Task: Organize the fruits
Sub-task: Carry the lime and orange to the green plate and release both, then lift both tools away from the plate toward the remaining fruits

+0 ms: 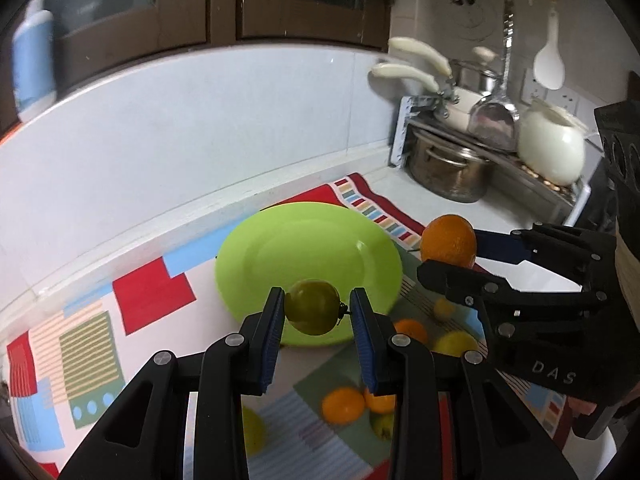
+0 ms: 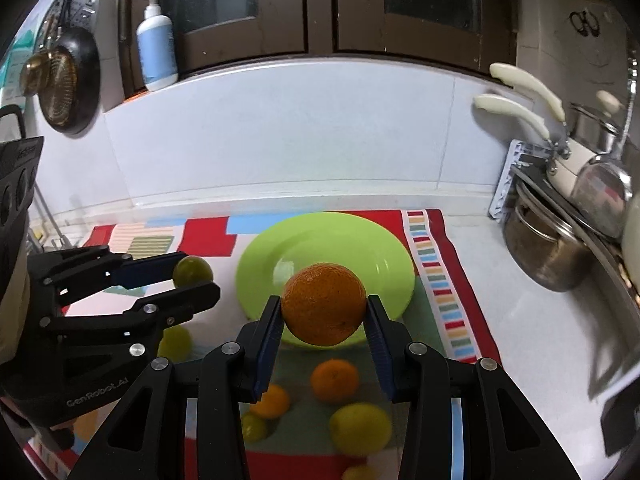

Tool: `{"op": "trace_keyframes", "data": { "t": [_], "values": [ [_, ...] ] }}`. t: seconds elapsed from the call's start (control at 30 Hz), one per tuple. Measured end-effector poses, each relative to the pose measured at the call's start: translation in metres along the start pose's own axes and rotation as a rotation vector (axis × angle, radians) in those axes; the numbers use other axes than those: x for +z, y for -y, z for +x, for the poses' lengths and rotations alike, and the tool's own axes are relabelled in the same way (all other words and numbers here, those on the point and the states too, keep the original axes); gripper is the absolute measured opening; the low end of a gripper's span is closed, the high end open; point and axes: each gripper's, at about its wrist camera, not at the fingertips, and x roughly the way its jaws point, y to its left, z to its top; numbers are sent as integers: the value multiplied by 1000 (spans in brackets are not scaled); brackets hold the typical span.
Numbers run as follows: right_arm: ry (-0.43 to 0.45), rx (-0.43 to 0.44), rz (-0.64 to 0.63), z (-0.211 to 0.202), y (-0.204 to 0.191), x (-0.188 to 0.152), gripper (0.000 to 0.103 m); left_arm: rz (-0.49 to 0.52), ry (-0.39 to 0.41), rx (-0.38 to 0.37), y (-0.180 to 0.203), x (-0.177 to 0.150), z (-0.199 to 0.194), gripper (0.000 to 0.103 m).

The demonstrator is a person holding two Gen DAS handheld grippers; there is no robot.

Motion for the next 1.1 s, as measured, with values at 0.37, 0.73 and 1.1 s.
{"op": "trace_keyframes", "data": {
  "t": [0.37, 0.73, 1.1],
  "values": [
    [-121, 52, -29, 75, 27, 11, 42, 0, -114, 2, -5, 16, 74, 33],
    [-181, 70, -26, 112, 35, 6, 45, 6, -141, 21, -13, 15, 95, 40],
    [-86, -3, 33, 65, 36, 0, 57, -24, -57, 69, -17, 4, 38, 64]
  ]
}}
